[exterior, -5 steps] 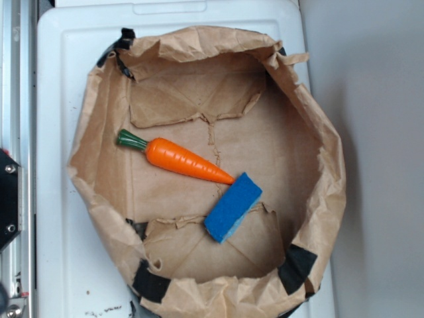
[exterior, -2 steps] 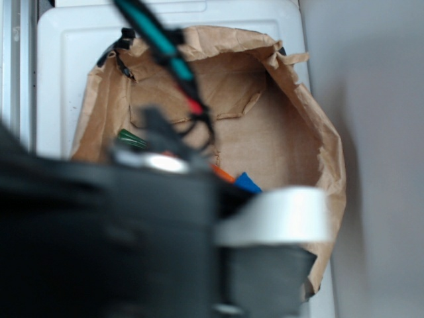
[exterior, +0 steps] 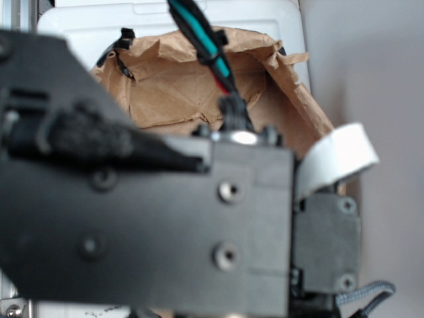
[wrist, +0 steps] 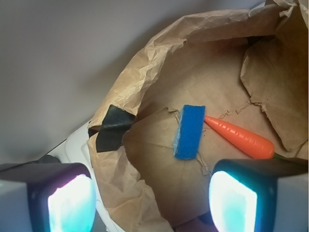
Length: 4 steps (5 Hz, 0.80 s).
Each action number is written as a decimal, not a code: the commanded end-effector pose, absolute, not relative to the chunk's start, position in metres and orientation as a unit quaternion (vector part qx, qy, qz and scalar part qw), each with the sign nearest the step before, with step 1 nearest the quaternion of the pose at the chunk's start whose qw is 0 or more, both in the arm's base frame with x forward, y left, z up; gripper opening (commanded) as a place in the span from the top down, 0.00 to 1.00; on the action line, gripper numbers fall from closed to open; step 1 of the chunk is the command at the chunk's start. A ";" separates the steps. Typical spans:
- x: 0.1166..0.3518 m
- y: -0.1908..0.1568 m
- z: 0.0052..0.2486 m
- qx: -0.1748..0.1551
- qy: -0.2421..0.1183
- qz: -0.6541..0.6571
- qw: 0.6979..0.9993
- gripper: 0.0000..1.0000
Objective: Grab the blue sponge.
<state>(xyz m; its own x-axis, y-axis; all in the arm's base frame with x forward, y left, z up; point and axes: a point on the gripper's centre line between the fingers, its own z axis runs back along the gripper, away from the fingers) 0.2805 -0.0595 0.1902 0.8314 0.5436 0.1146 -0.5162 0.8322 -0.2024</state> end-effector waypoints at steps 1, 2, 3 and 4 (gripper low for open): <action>0.284 -0.047 0.203 -0.089 -0.103 0.284 0.949 0.00; 0.284 -0.047 0.203 -0.089 -0.103 0.284 0.949 0.00; 0.279 -0.031 0.153 -0.085 -0.115 0.275 0.951 0.00; 0.278 -0.021 0.130 -0.069 -0.101 0.296 0.947 0.00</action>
<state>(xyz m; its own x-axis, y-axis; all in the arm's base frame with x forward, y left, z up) 0.2734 -0.0350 0.1147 0.8240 0.5535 0.1213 -0.5329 0.8297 -0.1663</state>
